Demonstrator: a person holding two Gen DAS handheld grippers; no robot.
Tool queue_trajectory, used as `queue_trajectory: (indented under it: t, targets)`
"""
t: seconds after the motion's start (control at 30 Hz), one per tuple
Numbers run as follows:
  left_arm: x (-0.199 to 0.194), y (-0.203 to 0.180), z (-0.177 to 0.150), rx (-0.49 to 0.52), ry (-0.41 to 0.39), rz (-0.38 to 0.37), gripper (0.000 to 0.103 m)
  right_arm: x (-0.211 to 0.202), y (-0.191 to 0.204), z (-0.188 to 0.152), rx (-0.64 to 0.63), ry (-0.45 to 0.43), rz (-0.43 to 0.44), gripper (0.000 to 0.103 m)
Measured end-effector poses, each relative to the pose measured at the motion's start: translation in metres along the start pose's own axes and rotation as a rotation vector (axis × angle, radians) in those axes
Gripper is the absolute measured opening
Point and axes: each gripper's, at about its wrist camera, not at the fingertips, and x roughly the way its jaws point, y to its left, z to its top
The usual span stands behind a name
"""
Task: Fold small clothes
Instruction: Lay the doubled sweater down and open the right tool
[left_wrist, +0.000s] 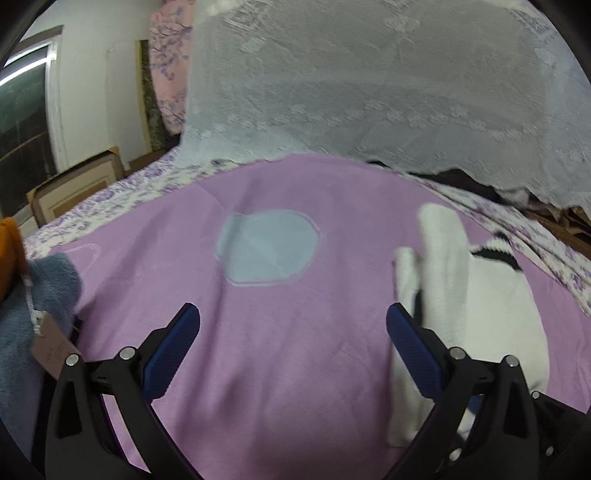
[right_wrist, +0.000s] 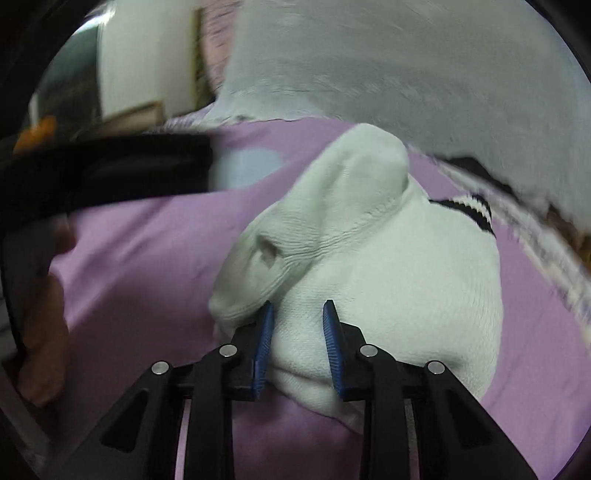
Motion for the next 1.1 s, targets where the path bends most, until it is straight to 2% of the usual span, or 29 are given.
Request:
queue_trajectory:
  t: [0.1,0.17,0.2,0.3,0.4,0.53,0.6,0.63,0.67,0.73,0.87,1.0,1.1]
  targets:
    - [0.016,-0.017,-0.007,0.074,0.046,0.027,0.099,-0.005,-0.023,-0.002,0.072,0.018,0.101,0.030]
    - [0.037,-0.029,-0.015,0.142,0.119,0.080,0.099,-0.013,-0.030,-0.002,0.051,0.032,0.136,0.030]
    - [0.052,-0.032,-0.020,0.160,0.183,0.084,0.099,-0.014,-0.032,-0.002,0.039,0.039,0.150,0.031]
    - [0.068,-0.010,-0.020,0.025,0.286,-0.010,0.099,-0.028,-0.045,0.006,0.057,0.017,0.146,0.031]
    - [0.080,0.002,-0.023,-0.053,0.353,-0.062,0.099,-0.032,-0.065,0.028,0.144,-0.041,0.085,0.031]
    - [0.073,-0.005,-0.024,-0.014,0.311,-0.021,0.099,0.001,-0.070,0.065,0.229,-0.031,0.056,0.030]
    - [0.072,-0.006,-0.025,-0.009,0.302,-0.014,0.099,0.028,-0.057,0.077,0.215,0.019,0.051,0.030]
    - [0.074,-0.003,-0.024,-0.012,0.304,-0.016,0.099,0.048,-0.053,0.078,0.218,0.078,0.050,0.029]
    - [0.074,-0.003,-0.025,-0.016,0.307,-0.014,0.099,0.060,-0.054,0.078,0.225,0.101,0.050,0.030]
    - [0.076,-0.001,-0.023,-0.034,0.311,-0.012,0.099,0.071,-0.050,0.077,0.222,0.080,0.031,0.030]
    - [0.074,-0.003,-0.024,-0.022,0.301,-0.010,0.099,0.062,-0.056,0.075,0.233,0.064,0.051,0.030]
    - [0.063,-0.009,-0.022,0.021,0.247,0.011,0.099,0.028,-0.069,0.066,0.288,0.000,0.100,0.030]
    - [0.056,-0.010,-0.020,0.026,0.216,0.009,0.099,0.002,-0.074,0.055,0.278,-0.044,0.082,0.032]
